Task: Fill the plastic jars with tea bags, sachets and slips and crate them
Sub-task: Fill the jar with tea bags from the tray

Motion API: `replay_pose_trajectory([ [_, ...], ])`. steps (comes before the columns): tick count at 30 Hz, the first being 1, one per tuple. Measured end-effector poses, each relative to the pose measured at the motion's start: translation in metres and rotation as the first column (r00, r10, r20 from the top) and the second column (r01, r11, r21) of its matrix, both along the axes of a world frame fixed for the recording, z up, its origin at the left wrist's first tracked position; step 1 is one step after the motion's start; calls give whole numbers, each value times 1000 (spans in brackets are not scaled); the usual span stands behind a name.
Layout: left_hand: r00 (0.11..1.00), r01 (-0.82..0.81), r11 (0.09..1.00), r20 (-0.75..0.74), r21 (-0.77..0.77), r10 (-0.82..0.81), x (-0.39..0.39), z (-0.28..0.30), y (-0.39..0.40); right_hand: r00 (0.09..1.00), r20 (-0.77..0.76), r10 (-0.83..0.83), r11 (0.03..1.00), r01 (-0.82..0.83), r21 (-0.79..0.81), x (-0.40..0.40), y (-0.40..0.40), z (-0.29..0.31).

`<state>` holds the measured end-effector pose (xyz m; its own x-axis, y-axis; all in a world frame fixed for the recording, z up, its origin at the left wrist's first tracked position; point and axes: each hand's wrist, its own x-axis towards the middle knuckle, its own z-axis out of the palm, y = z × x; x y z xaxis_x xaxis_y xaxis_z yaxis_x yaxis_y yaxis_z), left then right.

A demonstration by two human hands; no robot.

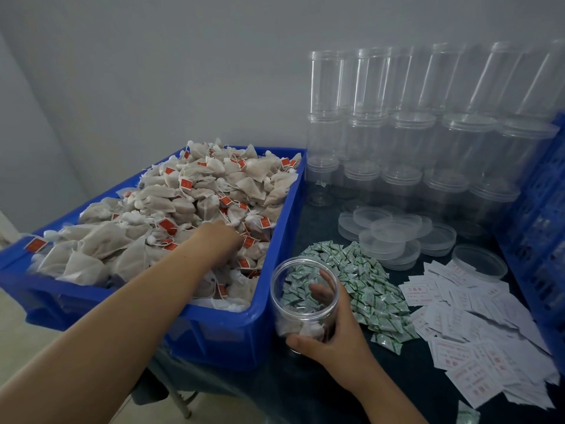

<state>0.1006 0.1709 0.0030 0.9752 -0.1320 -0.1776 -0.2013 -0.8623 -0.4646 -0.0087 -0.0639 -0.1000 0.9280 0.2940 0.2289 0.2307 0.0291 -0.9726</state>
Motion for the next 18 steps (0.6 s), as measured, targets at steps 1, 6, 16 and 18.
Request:
replay_pose_trajectory([
  [1, 1000, -5, 1000, 7, -24, 5, -1, 1, 0, 1000, -1, -1, 1000, 1, -1, 0, 0, 0],
  [6, 991, 40, 988, 129, -152, -21, -6, 6, -4, 1000, 10, -4, 1000, 4, 1, 1, -1, -1],
  [16, 977, 51, 856, 203, -514, 64, -12, 12, -3, 1000, -4, 4, 1000, -3, 18, 0, 0, -2],
  [18, 970, 77, 833, 236, -548, 65, -14, 13, -2, 1000, 1, 0, 1000, 0, 12, 0, 0, -2],
])
